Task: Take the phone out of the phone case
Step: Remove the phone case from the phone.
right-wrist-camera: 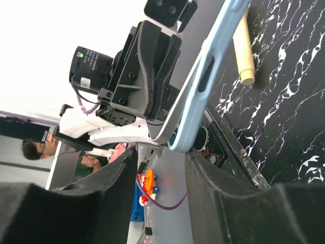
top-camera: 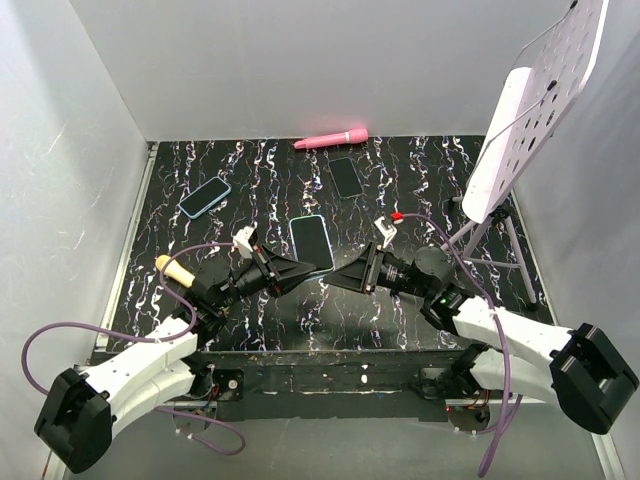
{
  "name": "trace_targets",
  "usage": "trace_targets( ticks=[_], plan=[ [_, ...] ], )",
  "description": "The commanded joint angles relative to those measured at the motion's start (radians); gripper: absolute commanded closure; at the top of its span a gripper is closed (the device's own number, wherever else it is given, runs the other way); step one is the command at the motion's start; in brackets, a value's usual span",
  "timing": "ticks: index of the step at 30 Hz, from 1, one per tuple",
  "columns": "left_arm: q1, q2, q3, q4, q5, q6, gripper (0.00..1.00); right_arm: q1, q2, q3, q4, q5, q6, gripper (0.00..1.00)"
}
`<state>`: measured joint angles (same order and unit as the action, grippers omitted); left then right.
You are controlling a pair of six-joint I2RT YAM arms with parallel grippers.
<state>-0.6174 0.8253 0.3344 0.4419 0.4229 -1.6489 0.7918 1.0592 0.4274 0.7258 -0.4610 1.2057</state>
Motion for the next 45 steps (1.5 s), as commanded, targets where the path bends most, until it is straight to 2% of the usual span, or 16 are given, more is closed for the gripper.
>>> trace_targets(
  ticks=[1, 3, 9, 31, 35, 37, 39, 41, 43, 45],
  plan=[
    [0.007, -0.008, 0.003, 0.087, -0.018, -0.023, 1.00, 0.004, -0.047, -0.013, 0.067, 0.045, 0.003, 0.58],
    [0.008, -0.008, -0.014, 0.118, -0.022, -0.046, 1.00, 0.004, -0.048, -0.006, 0.047, 0.045, -0.008, 0.62],
    [0.007, -0.017, -0.015, 0.133, -0.022, -0.057, 1.00, 0.004, -0.030, 0.025, 0.027, 0.079, -0.032, 0.62],
    [0.007, -0.005, -0.035, 0.189, -0.016, -0.078, 1.00, 0.004, 0.177, 0.074, 0.256, 0.234, 0.156, 0.60],
    [0.007, -0.003, -0.037, 0.201, -0.015, -0.086, 1.00, 0.009, 0.214, 0.105, 0.268, 0.255, 0.147, 0.70],
    [0.007, -0.005, -0.034, 0.204, -0.016, -0.084, 1.00, 0.012, 0.219, 0.122, 0.221, 0.268, 0.117, 0.80],
    [0.007, -0.014, -0.025, 0.202, -0.016, -0.083, 1.00, 0.015, 0.213, 0.151, 0.123, 0.278, 0.053, 0.99],
    [0.008, -0.031, -0.003, 0.199, -0.018, -0.078, 1.00, 0.032, 0.199, 0.195, -0.084, 0.338, -0.109, 0.99],
    [0.007, -0.057, 0.018, 0.199, -0.027, -0.062, 1.00, 0.069, 0.185, 0.247, -0.304, 0.544, -0.303, 0.99],
    [0.008, -0.090, 0.034, 0.192, -0.041, -0.048, 1.00, 0.093, 0.194, 0.274, -0.413, 0.716, -0.429, 0.99]
  ],
)
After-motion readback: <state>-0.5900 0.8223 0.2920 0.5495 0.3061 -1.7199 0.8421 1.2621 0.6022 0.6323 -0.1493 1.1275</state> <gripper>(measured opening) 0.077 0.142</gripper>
